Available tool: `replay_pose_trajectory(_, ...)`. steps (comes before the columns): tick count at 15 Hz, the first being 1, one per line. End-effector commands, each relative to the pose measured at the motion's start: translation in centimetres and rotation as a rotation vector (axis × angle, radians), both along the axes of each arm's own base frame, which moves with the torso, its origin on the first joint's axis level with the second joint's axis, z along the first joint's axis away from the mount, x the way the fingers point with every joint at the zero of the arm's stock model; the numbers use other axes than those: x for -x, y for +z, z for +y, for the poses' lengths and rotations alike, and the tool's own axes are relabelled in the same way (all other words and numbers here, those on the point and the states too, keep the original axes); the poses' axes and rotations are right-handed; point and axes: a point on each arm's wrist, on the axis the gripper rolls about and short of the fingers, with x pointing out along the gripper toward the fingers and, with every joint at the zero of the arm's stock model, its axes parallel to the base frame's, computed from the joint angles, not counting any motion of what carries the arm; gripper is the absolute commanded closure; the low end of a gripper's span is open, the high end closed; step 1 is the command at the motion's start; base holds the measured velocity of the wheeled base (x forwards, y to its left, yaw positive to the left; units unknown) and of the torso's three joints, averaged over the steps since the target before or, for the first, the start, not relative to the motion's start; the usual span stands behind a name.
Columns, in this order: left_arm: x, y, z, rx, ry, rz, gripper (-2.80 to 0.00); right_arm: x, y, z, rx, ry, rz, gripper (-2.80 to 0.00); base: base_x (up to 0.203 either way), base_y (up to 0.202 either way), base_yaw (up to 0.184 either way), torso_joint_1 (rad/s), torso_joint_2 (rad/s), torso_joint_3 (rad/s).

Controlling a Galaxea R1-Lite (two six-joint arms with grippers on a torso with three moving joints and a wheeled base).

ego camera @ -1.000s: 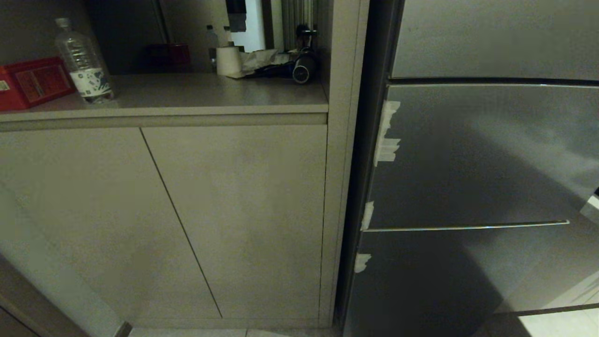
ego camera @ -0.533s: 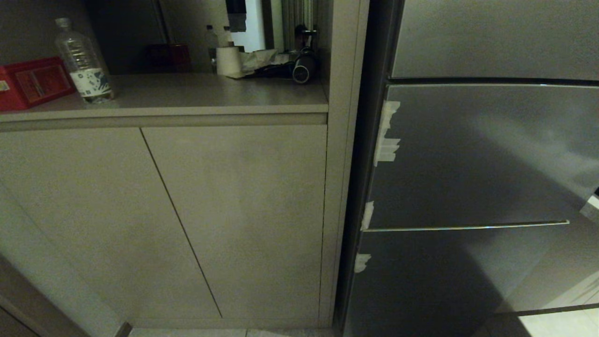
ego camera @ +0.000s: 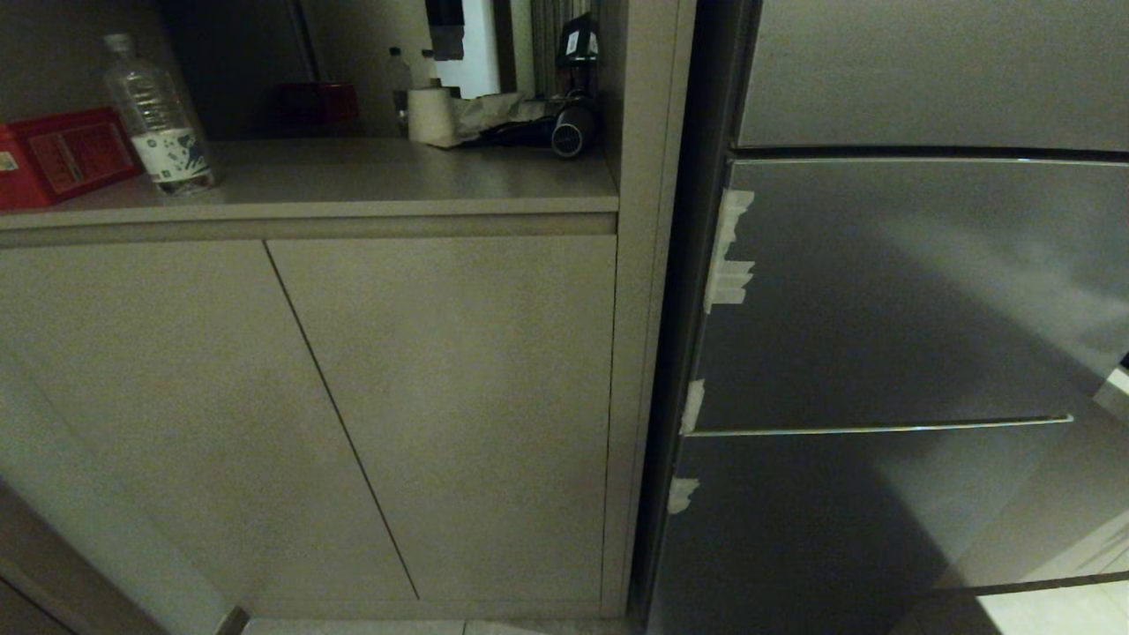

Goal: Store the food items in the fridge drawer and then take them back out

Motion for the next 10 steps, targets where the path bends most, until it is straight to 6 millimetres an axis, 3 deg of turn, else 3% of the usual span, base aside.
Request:
replay_pose_trajectory(1, 0.0, -0.1, 0.0, -0.036, -0.006, 0.008, 0.00, -0.3, -0.9, 0.0, 0.052, 0.004, 0.033, 0.00, 0.000, 0.000, 0.000, 0.000, 0.00, 0.000)
replay_pose_trajectory(4, 0.0, 0.0, 0.0, -0.094, -0.007, 0.003, 0.00, -0.3, -0.9, 0.0, 0.109, 0.005, 0.035, 0.00, 0.000, 0.000, 0.000, 0.000, 0.00, 0.000)
replay_pose_trajectory(5, 0.2, 0.8, 0.0, -0.112, -0.012, -0.023, 0.00, -0.3, -0.9, 0.0, 0.097, 0.003, 0.035, 0.00, 0.000, 0.000, 0.000, 0.000, 0.00, 0.000)
replay_pose_trajectory(7, 0.5, 4.6, -0.1, -0.103, -0.044, -0.069, 0.00, -0.3, -0.9, 0.0, 0.096, 0.007, 0.035, 0.00, 0.000, 0.000, 0.000, 0.000, 0.00, 0.000)
replay_pose_trajectory(9, -0.8, 9.5, -0.2, -0.029, -0.116, -0.042, 0.00, -0.3, -0.9, 0.0, 0.114, 0.015, 0.036, 0.00, 0.000, 0.000, 0.000, 0.000, 0.00, 0.000)
replay_pose_trajectory(10, -2.0, 11.0, -0.3, 0.007, -0.169, 0.001, 0.00, -0.3, -0.9, 0.0, 0.111, 0.016, 0.036, 0.00, 0.000, 0.000, 0.000, 0.000, 0.00, 0.000)
